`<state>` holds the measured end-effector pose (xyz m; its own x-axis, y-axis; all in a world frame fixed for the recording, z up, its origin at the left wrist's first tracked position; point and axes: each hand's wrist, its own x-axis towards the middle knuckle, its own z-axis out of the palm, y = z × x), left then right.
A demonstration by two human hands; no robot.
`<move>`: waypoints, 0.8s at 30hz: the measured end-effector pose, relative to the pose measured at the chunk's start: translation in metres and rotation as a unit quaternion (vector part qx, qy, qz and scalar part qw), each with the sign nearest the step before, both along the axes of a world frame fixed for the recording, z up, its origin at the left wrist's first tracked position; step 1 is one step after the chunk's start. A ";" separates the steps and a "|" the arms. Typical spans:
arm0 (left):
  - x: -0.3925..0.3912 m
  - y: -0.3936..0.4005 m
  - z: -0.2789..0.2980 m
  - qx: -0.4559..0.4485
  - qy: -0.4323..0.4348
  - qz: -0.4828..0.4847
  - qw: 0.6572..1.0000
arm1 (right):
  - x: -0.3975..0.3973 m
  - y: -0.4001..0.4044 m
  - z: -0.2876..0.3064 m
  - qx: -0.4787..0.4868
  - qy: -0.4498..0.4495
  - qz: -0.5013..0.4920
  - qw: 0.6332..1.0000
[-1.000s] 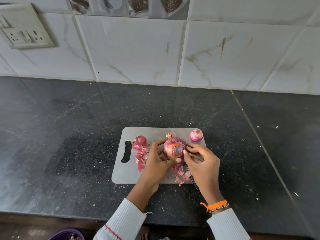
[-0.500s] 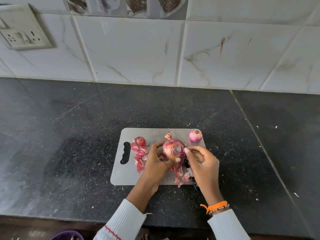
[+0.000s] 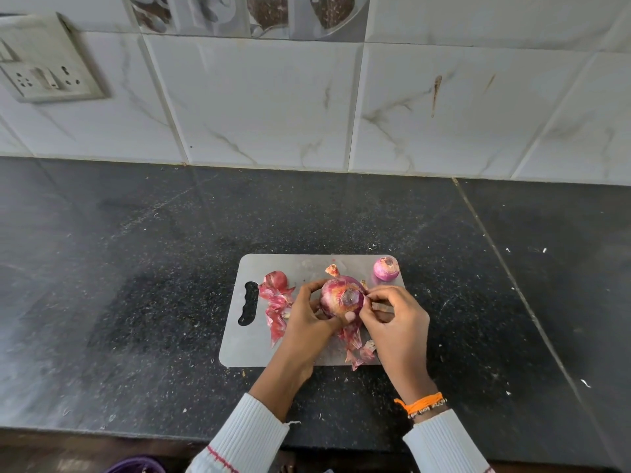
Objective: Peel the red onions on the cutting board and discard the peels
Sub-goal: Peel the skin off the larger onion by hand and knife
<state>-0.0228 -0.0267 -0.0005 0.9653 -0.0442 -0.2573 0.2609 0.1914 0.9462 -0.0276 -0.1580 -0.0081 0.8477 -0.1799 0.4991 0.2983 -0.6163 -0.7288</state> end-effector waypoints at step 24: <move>-0.001 0.012 0.009 -0.183 0.083 -0.072 0.977 | 0.000 -0.006 0.001 0.276 0.181 0.061 0.942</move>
